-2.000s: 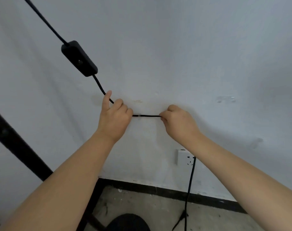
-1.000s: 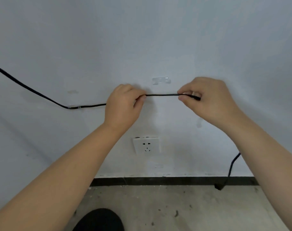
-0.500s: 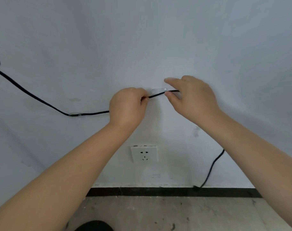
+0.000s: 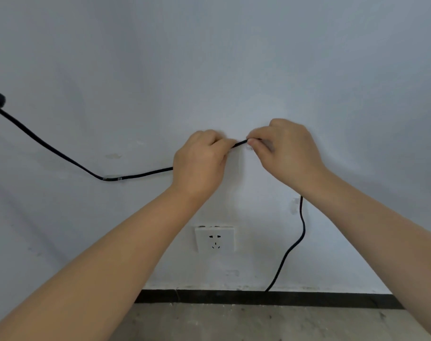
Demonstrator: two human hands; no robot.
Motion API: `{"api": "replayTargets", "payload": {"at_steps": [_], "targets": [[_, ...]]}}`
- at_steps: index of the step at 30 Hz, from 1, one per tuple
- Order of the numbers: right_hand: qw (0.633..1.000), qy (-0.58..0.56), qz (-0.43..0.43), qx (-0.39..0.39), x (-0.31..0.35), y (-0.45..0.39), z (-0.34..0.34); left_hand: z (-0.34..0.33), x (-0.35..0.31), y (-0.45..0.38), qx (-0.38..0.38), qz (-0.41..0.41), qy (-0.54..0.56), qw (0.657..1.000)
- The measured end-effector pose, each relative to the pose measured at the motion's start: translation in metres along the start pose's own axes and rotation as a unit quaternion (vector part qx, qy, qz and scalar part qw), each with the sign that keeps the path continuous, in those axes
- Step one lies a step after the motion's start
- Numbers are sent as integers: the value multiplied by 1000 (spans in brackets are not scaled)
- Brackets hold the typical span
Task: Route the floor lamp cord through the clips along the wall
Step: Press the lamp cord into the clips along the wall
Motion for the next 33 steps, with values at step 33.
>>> {"api": "replayTargets", "payload": {"at_steps": [33], "targets": [[901, -356, -203, 141, -96, 73, -15, -17, -41, -5, 28, -217, -139, 966]]}}
Point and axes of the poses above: each hand's wrist, its own y-axis away from the middle knuckle, its own z-axis out of the back of the hand, x = y × z, the point moved 4 cm from there along -y, towards the middle knuckle, and after that the axes turned 11 degrees about -z, right-handed, at the moved point
